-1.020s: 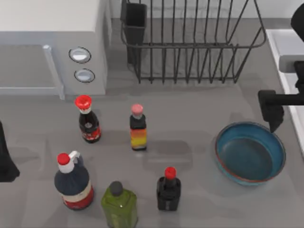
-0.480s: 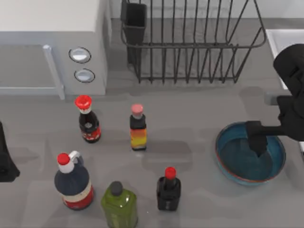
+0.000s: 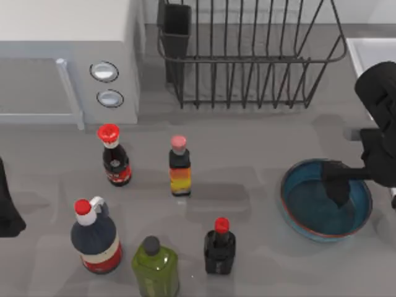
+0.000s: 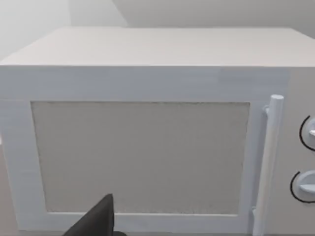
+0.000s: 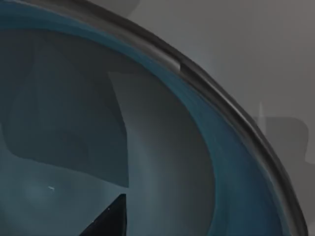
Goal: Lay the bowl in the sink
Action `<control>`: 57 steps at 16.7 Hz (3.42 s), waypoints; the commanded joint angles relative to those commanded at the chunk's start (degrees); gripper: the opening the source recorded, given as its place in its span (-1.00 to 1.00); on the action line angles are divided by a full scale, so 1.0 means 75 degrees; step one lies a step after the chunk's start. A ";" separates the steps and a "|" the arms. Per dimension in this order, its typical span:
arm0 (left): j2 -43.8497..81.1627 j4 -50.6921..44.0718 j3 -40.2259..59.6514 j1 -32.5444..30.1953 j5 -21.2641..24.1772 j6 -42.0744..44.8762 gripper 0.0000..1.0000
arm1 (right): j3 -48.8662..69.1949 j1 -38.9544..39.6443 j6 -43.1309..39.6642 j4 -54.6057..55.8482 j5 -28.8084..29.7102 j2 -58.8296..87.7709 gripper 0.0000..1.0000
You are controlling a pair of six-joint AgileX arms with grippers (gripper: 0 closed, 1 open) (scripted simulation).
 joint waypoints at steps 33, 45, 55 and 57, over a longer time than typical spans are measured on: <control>0.0000 0.0000 0.0000 0.0000 0.0000 0.0000 1.00 | 0.3471 -0.0048 -0.0057 -0.4443 0.0002 -0.0957 -1.00; 0.0000 0.0000 0.0000 0.0000 0.0000 0.0000 1.00 | 0.2908 -0.1485 -0.0543 -0.2360 -0.0637 -0.1115 -1.00; 0.0000 0.0000 0.0000 0.0000 0.0000 0.0000 1.00 | -0.0056 -0.4862 -0.1596 0.5686 -0.2348 -0.1417 -1.00; 0.0000 0.0000 0.0000 0.0000 0.0000 0.0000 1.00 | -0.0801 -0.5302 -0.1756 0.7308 -0.2673 -0.1559 -1.00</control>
